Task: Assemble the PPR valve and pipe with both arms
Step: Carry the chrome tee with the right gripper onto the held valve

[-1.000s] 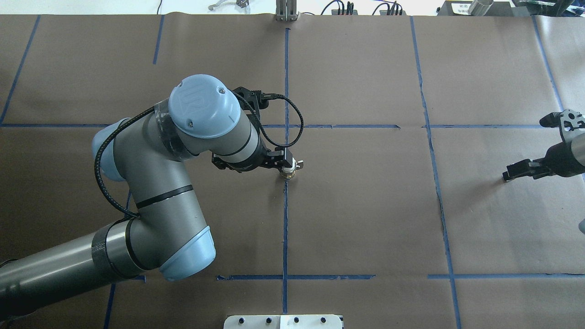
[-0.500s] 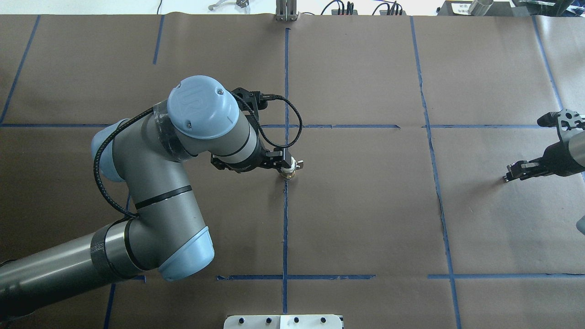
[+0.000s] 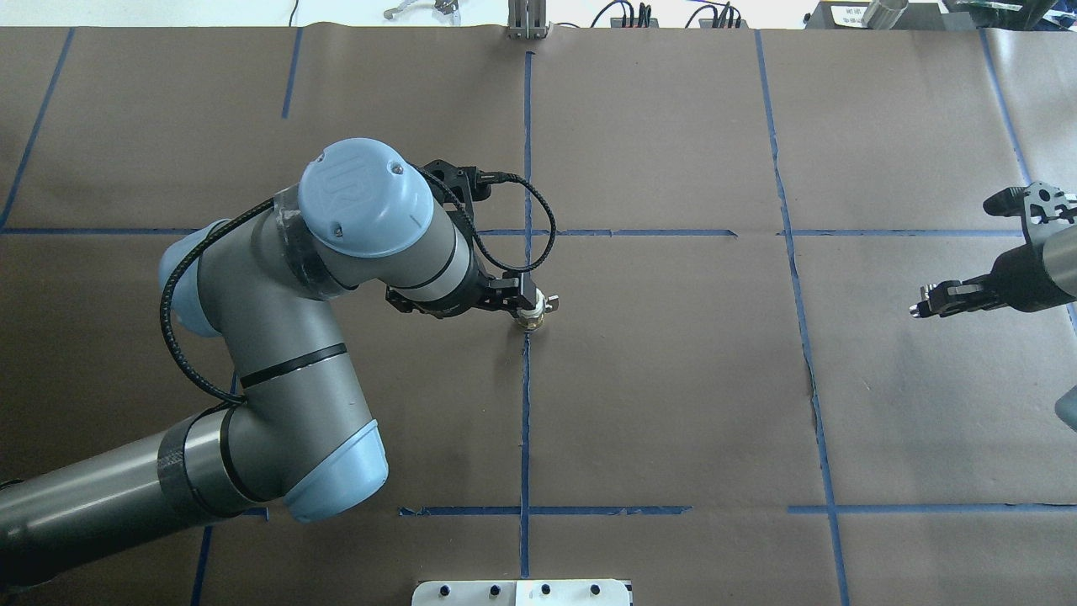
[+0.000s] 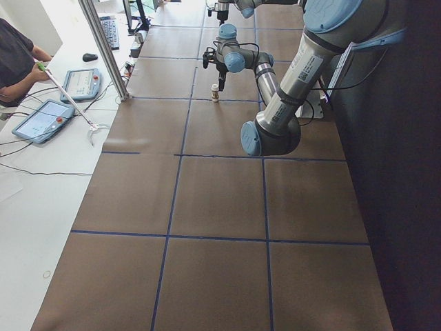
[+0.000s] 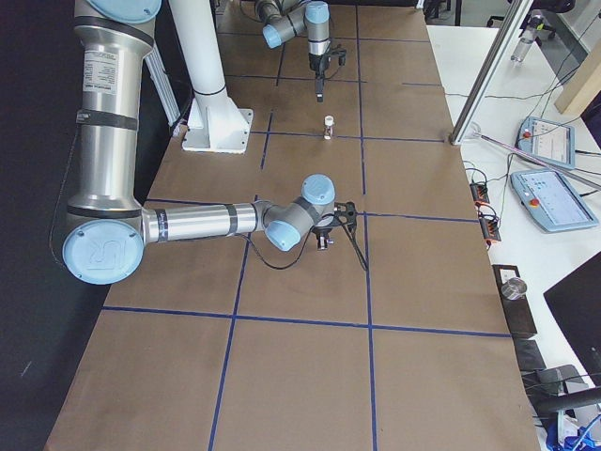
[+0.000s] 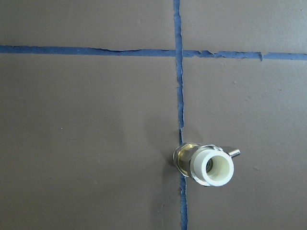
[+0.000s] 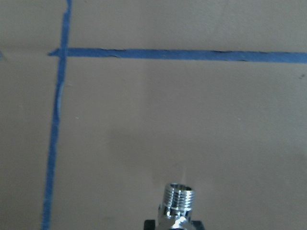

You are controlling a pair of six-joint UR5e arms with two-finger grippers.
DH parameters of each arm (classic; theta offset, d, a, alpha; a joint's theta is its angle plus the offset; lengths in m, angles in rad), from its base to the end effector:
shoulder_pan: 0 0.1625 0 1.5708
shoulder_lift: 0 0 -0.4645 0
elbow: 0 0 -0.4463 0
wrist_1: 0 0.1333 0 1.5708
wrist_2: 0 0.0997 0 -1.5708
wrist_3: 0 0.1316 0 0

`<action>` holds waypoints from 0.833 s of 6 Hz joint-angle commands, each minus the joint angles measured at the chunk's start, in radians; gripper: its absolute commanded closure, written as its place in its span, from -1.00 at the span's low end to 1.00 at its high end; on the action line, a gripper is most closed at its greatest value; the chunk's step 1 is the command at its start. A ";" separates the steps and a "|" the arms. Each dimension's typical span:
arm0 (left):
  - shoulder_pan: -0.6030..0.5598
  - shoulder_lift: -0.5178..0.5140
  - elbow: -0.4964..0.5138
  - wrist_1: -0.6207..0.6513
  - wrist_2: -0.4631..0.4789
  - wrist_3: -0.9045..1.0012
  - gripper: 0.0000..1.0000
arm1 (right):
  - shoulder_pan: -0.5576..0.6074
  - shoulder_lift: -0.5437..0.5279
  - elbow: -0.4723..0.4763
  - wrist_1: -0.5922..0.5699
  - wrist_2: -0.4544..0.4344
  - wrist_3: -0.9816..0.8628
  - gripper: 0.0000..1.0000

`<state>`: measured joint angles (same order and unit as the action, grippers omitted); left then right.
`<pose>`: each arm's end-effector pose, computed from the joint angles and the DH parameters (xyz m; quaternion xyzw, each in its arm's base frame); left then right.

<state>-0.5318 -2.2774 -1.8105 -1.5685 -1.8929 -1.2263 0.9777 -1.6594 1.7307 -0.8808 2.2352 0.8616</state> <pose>0.5759 -0.4452 0.1462 0.0611 0.4670 -0.0096 0.8821 -0.2629 -0.4833 0.5996 0.0610 -0.4597 -0.0026 0.8860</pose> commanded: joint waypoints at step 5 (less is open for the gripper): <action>-0.013 0.142 -0.159 -0.001 0.000 0.011 -0.92 | -0.425 0.538 0.178 -0.358 -0.293 0.688 1.00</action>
<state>-0.5395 -2.1535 -1.9531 -1.5693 -1.8929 -1.2153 0.6273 -1.2928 1.9032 -1.0380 2.0080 1.5134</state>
